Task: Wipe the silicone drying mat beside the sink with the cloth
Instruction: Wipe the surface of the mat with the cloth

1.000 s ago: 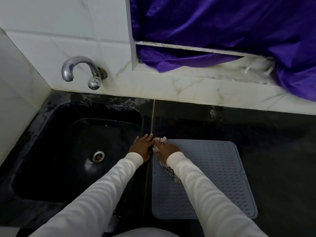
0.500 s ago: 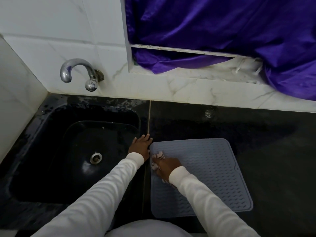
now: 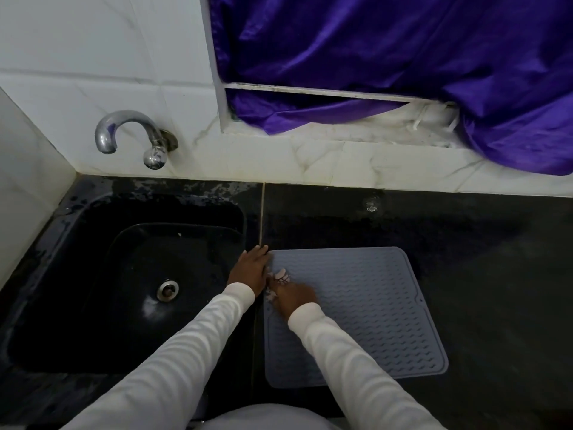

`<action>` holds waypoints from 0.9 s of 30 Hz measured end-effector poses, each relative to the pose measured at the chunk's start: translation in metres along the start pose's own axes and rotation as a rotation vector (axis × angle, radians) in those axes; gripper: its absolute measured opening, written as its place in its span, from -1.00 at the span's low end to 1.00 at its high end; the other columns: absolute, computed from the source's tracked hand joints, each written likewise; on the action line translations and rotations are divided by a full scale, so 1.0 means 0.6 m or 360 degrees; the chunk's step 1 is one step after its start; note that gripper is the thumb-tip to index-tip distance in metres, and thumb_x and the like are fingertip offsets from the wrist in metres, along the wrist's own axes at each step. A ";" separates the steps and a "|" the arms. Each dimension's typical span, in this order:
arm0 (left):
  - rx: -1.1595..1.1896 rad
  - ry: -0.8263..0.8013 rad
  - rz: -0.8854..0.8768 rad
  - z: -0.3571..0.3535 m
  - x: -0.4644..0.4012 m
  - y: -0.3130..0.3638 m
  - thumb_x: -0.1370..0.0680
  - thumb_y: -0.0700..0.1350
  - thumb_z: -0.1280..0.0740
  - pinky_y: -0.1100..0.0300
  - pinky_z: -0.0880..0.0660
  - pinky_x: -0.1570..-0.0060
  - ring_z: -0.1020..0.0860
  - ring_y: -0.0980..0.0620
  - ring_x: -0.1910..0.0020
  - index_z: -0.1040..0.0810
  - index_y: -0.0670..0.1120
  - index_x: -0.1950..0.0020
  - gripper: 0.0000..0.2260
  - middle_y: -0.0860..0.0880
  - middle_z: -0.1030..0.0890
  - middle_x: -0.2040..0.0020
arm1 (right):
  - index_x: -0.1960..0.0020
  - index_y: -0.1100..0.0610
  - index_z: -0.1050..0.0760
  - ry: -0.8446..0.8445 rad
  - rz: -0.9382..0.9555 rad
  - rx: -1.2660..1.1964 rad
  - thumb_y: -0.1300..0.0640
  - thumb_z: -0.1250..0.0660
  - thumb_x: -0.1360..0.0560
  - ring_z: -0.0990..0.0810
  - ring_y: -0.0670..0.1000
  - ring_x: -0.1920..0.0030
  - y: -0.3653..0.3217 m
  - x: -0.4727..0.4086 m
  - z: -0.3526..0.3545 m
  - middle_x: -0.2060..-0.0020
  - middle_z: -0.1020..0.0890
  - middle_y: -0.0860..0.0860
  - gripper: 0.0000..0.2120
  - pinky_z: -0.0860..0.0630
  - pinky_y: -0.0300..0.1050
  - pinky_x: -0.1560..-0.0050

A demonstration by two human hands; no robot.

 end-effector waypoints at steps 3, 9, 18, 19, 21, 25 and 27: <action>-0.0160 -0.0080 -0.0015 -0.005 -0.006 0.009 -0.59 -0.17 -0.18 0.07 0.08 -0.46 -0.11 -0.02 -0.52 -0.30 -0.07 -0.48 -0.57 -0.02 -0.21 -0.53 | -0.47 0.02 -0.21 0.0011 -0.0016 -0.0111 -0.01 -0.09 -0.63 -0.54 0.16 -0.16 0.002 0.000 0.003 -0.26 -0.52 0.09 -0.58 -0.44 -0.06 -0.06; -0.0502 -0.0243 0.0027 -0.023 0.001 0.005 -0.63 0.00 -0.10 -0.01 0.15 -0.47 0.07 0.00 -0.54 -0.07 -0.01 -0.56 -0.50 0.05 -0.02 -0.57 | -0.42 0.03 -0.30 -0.0018 0.0021 -0.0019 0.07 -0.16 -0.60 -0.54 0.22 -0.17 0.005 0.031 -0.001 -0.26 -0.51 0.14 -0.61 -0.50 0.04 -0.11; -0.0588 -0.0250 0.0030 -0.025 -0.001 0.011 -0.66 -0.05 -0.02 -0.04 0.16 -0.48 0.13 -0.01 -0.54 -0.04 -0.01 -0.56 -0.55 0.05 0.02 -0.58 | -0.55 0.04 0.03 -0.0285 0.0003 -0.0079 0.02 -0.34 -0.50 -0.39 0.17 -0.36 0.005 0.080 -0.086 -0.46 -0.31 0.11 -0.23 -0.39 0.08 -0.32; -0.0590 -0.0252 0.0019 -0.024 -0.003 0.014 -0.66 -0.06 -0.02 -0.04 0.17 -0.48 0.13 -0.01 -0.54 -0.05 -0.02 -0.56 -0.55 0.04 0.01 -0.58 | -0.56 0.06 0.04 -0.0292 0.0018 -0.0088 0.03 -0.39 -0.46 -0.39 0.17 -0.37 0.003 0.079 -0.092 -0.46 -0.31 0.12 -0.16 -0.39 0.08 -0.32; -0.0610 -0.0249 0.0003 -0.024 -0.004 0.015 -0.66 -0.06 -0.01 -0.04 0.18 -0.47 0.14 -0.01 -0.54 -0.05 -0.03 -0.56 -0.55 0.04 0.02 -0.58 | -0.56 0.13 0.09 -0.0327 0.0039 -0.0079 0.04 -0.41 -0.46 -0.34 0.21 -0.40 -0.005 0.086 -0.106 -0.49 -0.23 0.18 -0.11 -0.36 0.12 -0.34; -0.0586 -0.0254 -0.0006 -0.028 -0.003 0.011 -0.67 -0.05 0.00 -0.04 0.18 -0.48 0.14 -0.01 -0.54 -0.03 -0.02 -0.56 -0.55 0.04 0.03 -0.58 | -0.56 0.24 0.13 -0.0263 0.0117 -0.0032 0.02 -0.20 -0.59 -0.18 0.24 -0.48 -0.039 0.129 -0.111 -0.51 -0.06 0.31 -0.27 -0.28 0.19 -0.36; -0.0581 -0.0256 -0.0009 -0.031 -0.003 0.009 -0.67 -0.05 0.01 -0.04 0.18 -0.48 0.14 -0.01 -0.54 -0.02 -0.02 -0.56 -0.55 0.04 0.04 -0.58 | -0.55 0.26 0.12 -0.0214 0.0204 0.0009 0.05 -0.14 -0.62 -0.15 0.26 -0.49 -0.047 0.147 -0.110 -0.51 -0.04 0.32 -0.33 -0.27 0.21 -0.34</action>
Point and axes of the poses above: each hand's wrist, its own x-axis away from the middle knuckle, its own z-axis out of the back of the hand, y = z × x, the point moved 9 cm from there along -x, towards the middle knuckle
